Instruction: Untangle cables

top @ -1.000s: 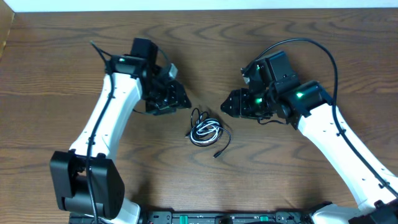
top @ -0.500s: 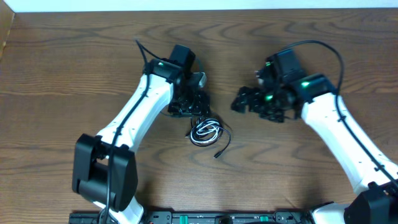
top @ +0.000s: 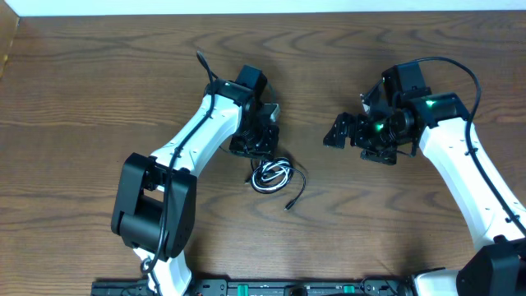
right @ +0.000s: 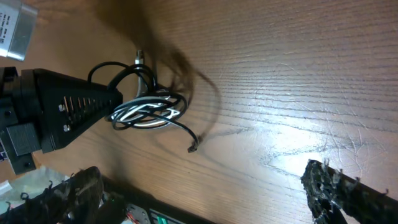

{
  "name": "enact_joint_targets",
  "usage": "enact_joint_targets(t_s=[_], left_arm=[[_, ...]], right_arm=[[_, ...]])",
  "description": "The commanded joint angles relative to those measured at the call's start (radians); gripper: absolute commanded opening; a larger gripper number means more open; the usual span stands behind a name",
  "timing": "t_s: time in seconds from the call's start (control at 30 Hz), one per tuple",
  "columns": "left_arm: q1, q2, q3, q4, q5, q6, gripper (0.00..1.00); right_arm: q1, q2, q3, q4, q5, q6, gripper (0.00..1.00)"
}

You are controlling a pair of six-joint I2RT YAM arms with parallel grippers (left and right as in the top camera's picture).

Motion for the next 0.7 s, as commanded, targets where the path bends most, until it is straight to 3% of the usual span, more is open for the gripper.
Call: enact_joint_targets(t_s=[0.0,0.13,0.2,0.27,0.37,0.67], left_arm=[[0.006,-0.005,0.003,-0.016,0.021,0.01,0.15],[0.027,-0.05,0.048,-0.054,0.048,0.035,0.17],[0.033,-0.087,0.049,-0.055,0.085,0.072,0.37],[0.034,-0.116,0.049,-0.061,0.088,0.085,0.64],[0.026,-0.135,0.048,-0.1,0.088,0.142,0.76],[-0.036,-0.127,-0.05,-0.094,0.077,0.275,0.78]], right_arm=[[0.002,-0.004,0.01,-0.002,-0.018,-0.021,0.99],[0.023,-0.004,0.01,-0.002,-0.018,-0.021,0.99],[0.029,-0.004,0.01,-0.002,-0.016,-0.022,0.99],[0.031,-0.004,0.01,-0.002,0.004,-0.021,0.99],[0.031,-0.004,0.01,-0.002,0.083,-0.02,0.99],[0.026,-0.004,0.01,0.021,0.095,-0.02,0.99]])
